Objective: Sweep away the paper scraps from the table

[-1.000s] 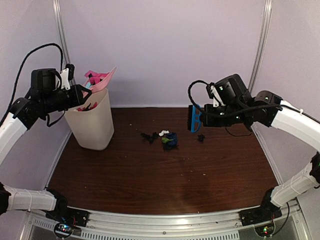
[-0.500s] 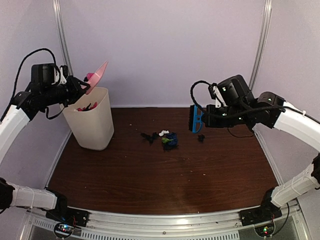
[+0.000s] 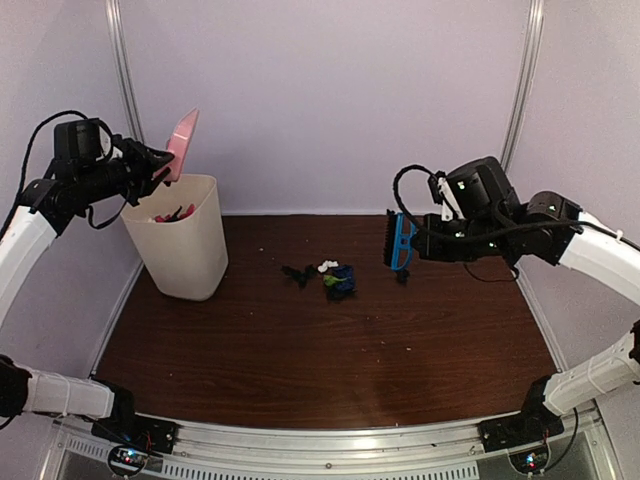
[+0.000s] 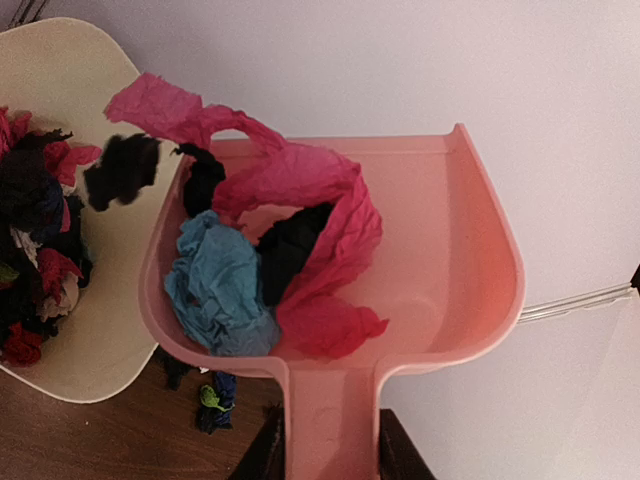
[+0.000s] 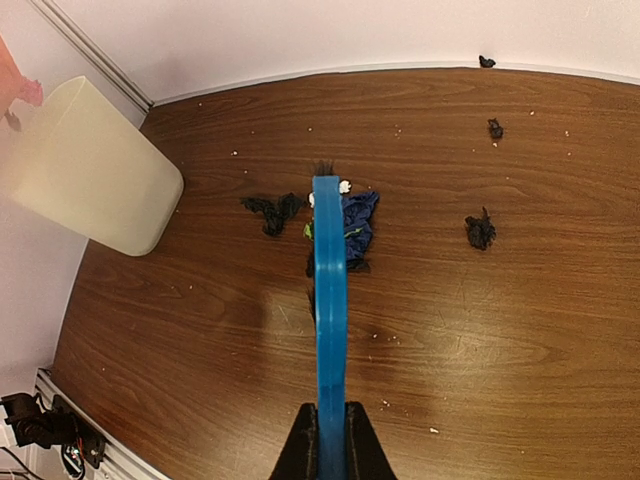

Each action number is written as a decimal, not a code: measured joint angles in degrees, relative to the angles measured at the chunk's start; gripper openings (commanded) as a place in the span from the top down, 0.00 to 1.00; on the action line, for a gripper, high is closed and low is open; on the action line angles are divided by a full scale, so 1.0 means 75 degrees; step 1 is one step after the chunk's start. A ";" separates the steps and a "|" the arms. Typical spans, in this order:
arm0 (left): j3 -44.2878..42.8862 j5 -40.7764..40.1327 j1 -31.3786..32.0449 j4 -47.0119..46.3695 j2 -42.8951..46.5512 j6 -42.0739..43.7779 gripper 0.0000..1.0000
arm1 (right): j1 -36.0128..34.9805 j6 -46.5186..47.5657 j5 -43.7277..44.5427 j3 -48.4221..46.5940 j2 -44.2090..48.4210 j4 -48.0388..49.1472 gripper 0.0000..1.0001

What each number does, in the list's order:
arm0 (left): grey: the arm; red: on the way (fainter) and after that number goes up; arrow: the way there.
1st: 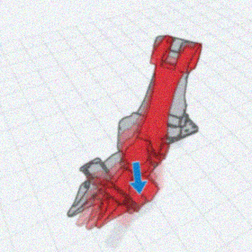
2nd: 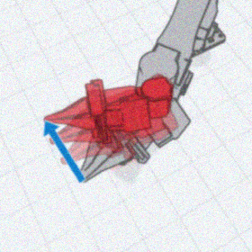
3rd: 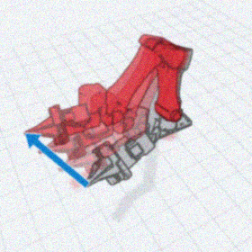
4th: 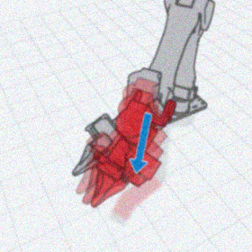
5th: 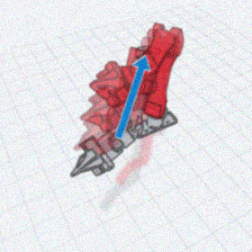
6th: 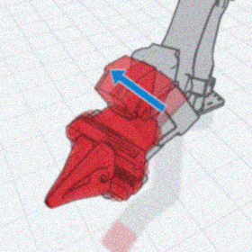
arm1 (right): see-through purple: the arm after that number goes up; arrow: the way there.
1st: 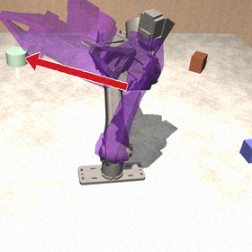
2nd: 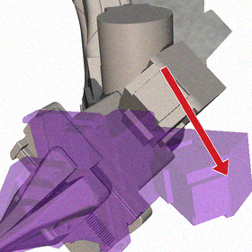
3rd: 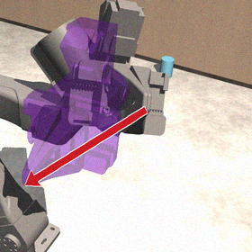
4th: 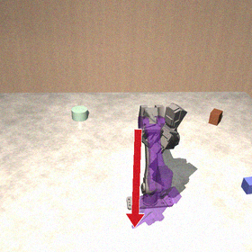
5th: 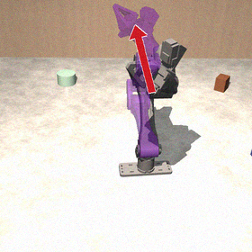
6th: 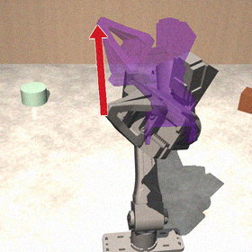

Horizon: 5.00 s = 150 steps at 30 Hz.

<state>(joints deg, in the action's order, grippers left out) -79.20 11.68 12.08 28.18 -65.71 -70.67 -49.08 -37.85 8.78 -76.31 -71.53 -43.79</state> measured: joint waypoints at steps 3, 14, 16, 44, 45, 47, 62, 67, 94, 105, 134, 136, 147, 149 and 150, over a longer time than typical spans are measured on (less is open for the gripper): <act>0.0061 0.0323 -0.0268 -0.0289 0.0006 -0.0612 1.00 | 0.0000 -0.0085 0.0000 0.0166 0.0117 0.0044 1.00; 0.0420 0.1376 -0.0822 -0.1343 -0.0096 -0.2862 1.00 | 0.0000 -0.0446 0.0000 0.0589 0.0455 0.0166 1.00; 0.0583 0.1513 -0.0854 -0.1649 -0.0090 -0.3366 1.00 | 0.0000 -0.0501 0.0003 0.0615 0.0495 0.0166 1.00; 0.0691 0.1673 -0.1020 -0.1990 0.0321 -0.3727 1.00 | 0.0752 -0.0755 -0.0137 -0.1105 -0.1107 0.0259 1.00; 0.0597 0.1673 -0.1020 -0.1836 0.0303 -0.3532 1.00 | 0.1011 -0.0822 -0.0221 -0.1274 -0.1262 0.0262 1.00; 0.0286 0.1676 -0.1020 -0.1539 0.0216 -0.3066 1.00 | 0.1510 -0.0965 -0.0443 -0.1466 -0.1515 0.0291 1.00; -0.1842 0.1652 -0.0842 0.0087 -0.0227 0.1408 1.00 | 0.3555 -0.3643 -0.2136 -0.1445 -0.3337 0.2139 1.00; -0.2413 0.1037 0.0149 0.0664 -0.0481 0.2818 1.00 | 0.4036 -0.4660 -0.2296 -0.1480 -0.4368 0.2719 1.00; -0.1192 -0.0597 0.2748 0.1174 -0.0519 0.5706 1.00 | 0.4791 -0.6333 -0.3381 -0.2530 -0.7230 0.3462 1.00; -0.0915 -0.0667 0.3051 0.1107 -0.0629 0.5852 1.00 | 0.4718 -0.6210 -0.4036 0.0618 -0.4960 0.3477 1.00; 0.1215 -0.1332 0.3856 0.1035 0.0274 0.6304 1.00 | 0.2133 -0.4940 -0.3305 0.1011 -0.1888 0.1816 1.00; 0.1367 -0.1428 0.3856 0.1023 0.0312 0.6306 1.00 | 0.2049 -0.4803 -0.3311 0.0414 -0.2454 0.1894 1.00; 0.2040 -0.1699 0.3920 0.1049 0.0781 0.6202 1.00 | 0.1786 -0.4415 -0.3719 -0.2189 -0.5557 0.2159 1.00; 0.2127 -0.1728 0.3943 0.1035 0.0895 0.6149 1.00 | 0.1781 -0.4363 -0.3791 -0.2296 -0.5843 0.2171 1.00; 0.2186 -0.1734 0.3955 0.1037 0.0962 0.6117 1.00 | 0.1775 -0.4336 -0.3821 -0.2296 -0.5951 0.2148 1.00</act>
<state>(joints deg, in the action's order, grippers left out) -62.81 -1.32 41.74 35.97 -58.50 -24.80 -35.77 -70.37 -19.88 -93.54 -116.16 -27.68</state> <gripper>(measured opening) 0.265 0.069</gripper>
